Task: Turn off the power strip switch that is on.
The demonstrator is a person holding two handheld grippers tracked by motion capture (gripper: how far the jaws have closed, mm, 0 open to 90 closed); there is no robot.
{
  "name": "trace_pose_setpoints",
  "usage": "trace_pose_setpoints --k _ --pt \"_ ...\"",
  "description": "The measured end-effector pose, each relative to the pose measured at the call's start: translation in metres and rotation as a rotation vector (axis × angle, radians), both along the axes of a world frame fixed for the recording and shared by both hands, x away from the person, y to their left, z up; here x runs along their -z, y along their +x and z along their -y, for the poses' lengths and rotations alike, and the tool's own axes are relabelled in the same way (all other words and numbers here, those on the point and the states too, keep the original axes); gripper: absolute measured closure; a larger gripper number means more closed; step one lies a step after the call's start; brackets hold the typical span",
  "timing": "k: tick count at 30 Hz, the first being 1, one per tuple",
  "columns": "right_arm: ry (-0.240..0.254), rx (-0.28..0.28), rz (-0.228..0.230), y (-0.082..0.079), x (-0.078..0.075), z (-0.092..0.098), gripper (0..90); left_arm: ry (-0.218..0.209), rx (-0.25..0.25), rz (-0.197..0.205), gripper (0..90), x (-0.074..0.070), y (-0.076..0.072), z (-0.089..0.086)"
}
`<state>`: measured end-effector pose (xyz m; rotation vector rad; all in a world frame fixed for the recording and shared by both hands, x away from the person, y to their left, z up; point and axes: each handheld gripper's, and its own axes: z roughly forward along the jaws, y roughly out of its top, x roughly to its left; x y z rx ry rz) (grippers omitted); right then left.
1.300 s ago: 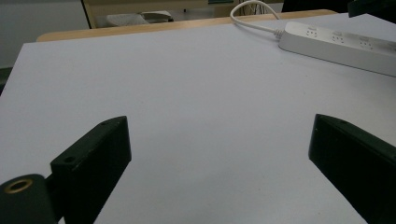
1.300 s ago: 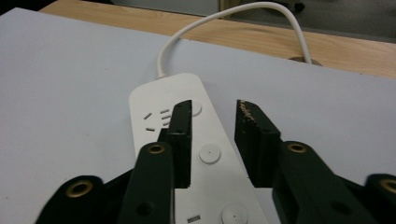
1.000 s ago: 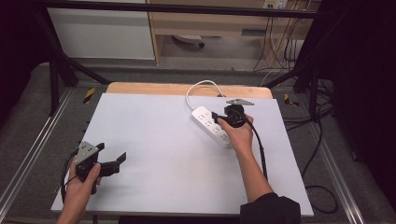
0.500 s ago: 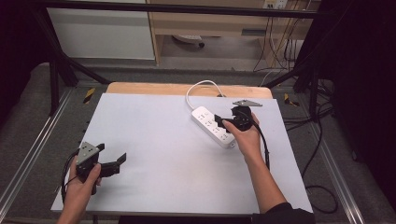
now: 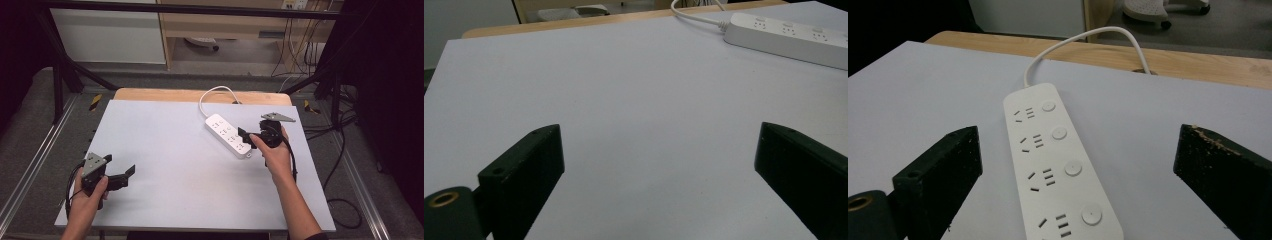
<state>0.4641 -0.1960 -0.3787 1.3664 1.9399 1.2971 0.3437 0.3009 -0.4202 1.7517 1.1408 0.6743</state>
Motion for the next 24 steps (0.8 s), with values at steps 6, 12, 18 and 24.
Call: trace_pose_setpoints --k 6,12,18,24 --pt "0.015 -0.005 0.018 -0.012 -0.002 0.009 5.5 0.006 0.0 0.001 5.5 0.0 -0.001 -0.001" --pt "0.031 -0.004 0.035 -0.023 -0.003 0.018 4.9 -0.001 0.0 -0.002 5.4 0.0 -0.001 -0.001" --pt "0.034 -0.011 0.052 -0.034 -0.003 0.025 4.3 -0.001 0.004 -0.006 5.1 0.0 -0.002 -0.001" --pt "0.026 -0.013 0.065 -0.044 -0.002 0.031 3.8 0.0 0.003 -0.005 5.1 0.0 -0.003 -0.001"
